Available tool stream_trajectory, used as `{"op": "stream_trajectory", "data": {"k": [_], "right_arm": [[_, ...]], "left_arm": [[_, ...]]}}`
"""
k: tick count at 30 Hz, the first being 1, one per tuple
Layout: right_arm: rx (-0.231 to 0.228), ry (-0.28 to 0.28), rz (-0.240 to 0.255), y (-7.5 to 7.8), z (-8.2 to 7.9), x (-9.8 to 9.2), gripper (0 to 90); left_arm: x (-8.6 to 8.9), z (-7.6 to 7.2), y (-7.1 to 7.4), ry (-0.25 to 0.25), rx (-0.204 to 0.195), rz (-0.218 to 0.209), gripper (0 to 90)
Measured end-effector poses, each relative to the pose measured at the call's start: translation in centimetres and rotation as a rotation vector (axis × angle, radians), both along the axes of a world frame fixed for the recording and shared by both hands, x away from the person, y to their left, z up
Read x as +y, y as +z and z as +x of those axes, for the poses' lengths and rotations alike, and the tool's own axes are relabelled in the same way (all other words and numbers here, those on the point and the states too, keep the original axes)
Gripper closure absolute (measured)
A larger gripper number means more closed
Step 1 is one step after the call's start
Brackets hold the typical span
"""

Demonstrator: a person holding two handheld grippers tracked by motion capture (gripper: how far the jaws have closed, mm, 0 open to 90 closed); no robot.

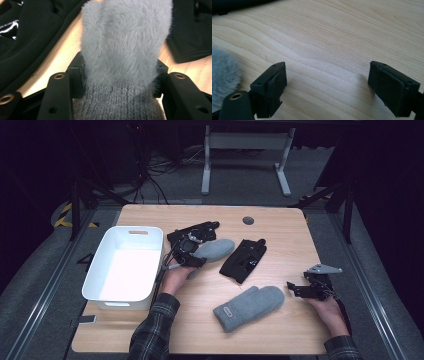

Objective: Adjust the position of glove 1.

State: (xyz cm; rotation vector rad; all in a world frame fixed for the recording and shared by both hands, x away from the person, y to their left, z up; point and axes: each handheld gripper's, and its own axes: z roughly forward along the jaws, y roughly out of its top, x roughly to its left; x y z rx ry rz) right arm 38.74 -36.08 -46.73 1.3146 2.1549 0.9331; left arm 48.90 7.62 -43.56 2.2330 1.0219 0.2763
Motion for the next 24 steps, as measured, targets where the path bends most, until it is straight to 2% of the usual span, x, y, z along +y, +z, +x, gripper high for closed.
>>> {"op": "stream_trajectory", "data": {"k": [8,16,21,24], "right_arm": [[0.0,0.0,0.0,0.0,0.0,0.0,16.0],[0.0,0.0,0.0,0.0,0.0,0.0,16.0],[0.0,0.0,-0.001,0.0,0.0,0.0,16.0],[0.0,0.0,-0.001,0.0,0.0,0.0,16.0]], "left_arm": [[-0.1,-1.2,1.7,-0.019,-0.002,-0.052,47.3],[-0.7,-2.8,3.2,-0.087,0.02,-0.099,47.2],[-1.6,-4.0,3.8,-0.121,0.019,-0.094,47.3],[-2.3,-4.9,4.1,-0.143,0.031,-0.093,47.3]]}}
